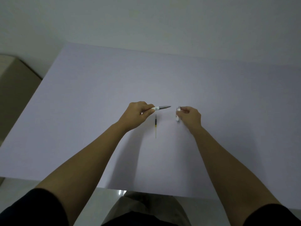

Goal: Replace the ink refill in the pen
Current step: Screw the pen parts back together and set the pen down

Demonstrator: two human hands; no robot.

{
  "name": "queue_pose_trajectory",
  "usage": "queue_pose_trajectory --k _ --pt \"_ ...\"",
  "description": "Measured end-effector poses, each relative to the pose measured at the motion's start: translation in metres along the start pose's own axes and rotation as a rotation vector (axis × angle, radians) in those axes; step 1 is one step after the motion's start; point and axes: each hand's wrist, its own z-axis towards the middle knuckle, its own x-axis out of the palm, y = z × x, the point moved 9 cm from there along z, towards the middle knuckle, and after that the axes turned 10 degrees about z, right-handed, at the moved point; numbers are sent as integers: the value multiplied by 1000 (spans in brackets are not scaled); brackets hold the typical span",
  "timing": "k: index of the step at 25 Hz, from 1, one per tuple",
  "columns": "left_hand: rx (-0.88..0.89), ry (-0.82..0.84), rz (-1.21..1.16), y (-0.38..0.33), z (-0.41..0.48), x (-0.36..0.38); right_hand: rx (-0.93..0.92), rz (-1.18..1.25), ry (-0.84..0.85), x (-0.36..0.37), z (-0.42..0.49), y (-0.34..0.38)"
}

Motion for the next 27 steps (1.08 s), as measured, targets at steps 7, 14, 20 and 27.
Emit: queue_pose_trajectory --k 7,14,20,27 --pt "-44 -8 36 -3 5 11 66 687 174 1 -4 33" --pt "-52 -38 13 -7 10 6 60 764 256 5 -14 40" --pt "-34 -56 -23 -18 13 8 9 717 343 20 -28 46" --pt "-1 -103 10 -29 16 6 -41 605 355 20 -32 54"
